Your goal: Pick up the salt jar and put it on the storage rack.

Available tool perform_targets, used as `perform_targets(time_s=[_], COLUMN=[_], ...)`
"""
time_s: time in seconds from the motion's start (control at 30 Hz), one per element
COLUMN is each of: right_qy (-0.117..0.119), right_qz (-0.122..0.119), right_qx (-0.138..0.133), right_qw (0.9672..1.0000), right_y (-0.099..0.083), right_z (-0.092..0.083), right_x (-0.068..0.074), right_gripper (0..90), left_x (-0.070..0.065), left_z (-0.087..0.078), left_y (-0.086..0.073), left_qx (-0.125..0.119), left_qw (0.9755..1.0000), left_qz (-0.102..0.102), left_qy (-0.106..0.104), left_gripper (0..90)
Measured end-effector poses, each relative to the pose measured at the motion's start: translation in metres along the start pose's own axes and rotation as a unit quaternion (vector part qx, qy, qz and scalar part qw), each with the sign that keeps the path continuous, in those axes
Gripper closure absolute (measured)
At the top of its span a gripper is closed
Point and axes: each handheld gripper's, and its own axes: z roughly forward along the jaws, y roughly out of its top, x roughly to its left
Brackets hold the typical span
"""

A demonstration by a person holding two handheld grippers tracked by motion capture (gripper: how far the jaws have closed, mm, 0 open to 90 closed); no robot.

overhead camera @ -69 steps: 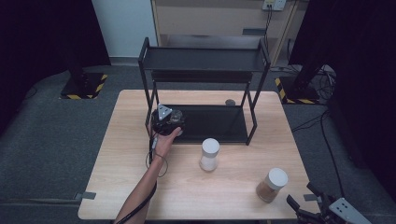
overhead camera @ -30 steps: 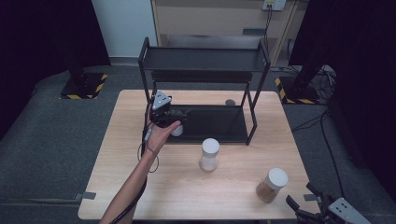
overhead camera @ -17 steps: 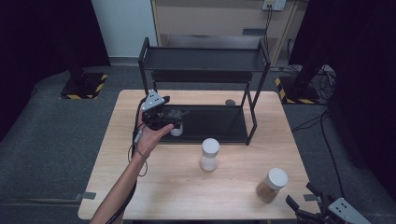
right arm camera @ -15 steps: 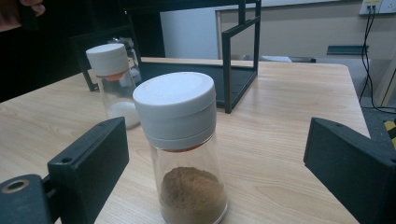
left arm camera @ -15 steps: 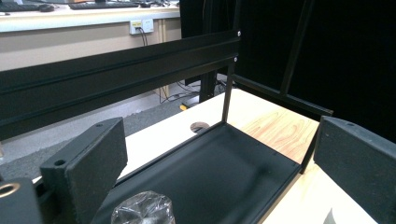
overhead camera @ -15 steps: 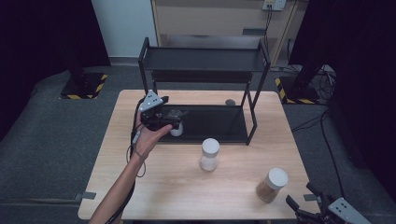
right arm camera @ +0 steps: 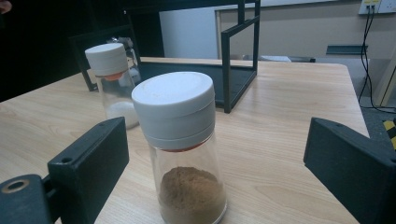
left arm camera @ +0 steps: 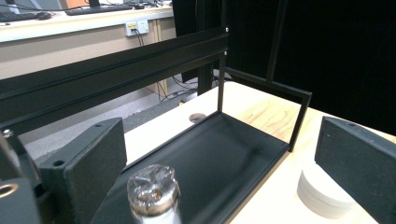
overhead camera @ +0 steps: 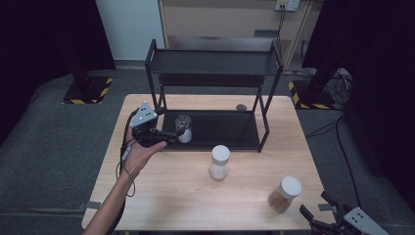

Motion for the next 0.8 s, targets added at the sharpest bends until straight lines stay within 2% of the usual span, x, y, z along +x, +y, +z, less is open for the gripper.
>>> perform_targets(time_s=[0.17,0.33,0.47,0.7,0.8], right_qy=[0.0,-0.001,-0.001,-0.002,-0.001], right_qz=[-0.001,-0.002,-0.004,-0.005,-0.005], right_qx=[0.001,0.001,0.002,0.002,0.002], right_qw=[1.0,1.0,1.0,1.0,1.0], right_y=[0.0,0.001,0.001,0.001,0.001], right_z=[0.0,0.0,0.0,0.0,0.0], right_x=[0.001,0.001,0.001,0.002,0.002], right_gripper=[7.1,7.1,7.1,7.1,7.1], left_x=[-0.007,-0.012,-0.014,-0.025,-0.029], left_z=[-0.02,-0.037,-0.049,-0.07,-0.078], left_y=[-0.007,-0.015,-0.023,-0.032,-0.037], left_qx=[-0.011,-0.008,-0.014,-0.025,-0.033], left_qw=[0.9999,0.9997,0.9995,0.9991,0.9989], left_qz=[0.002,0.001,-0.004,0.005,0.003], left_qy=[0.01,0.024,0.026,0.034,0.032], left_gripper=[0.0,0.1,0.0,0.1,0.1])
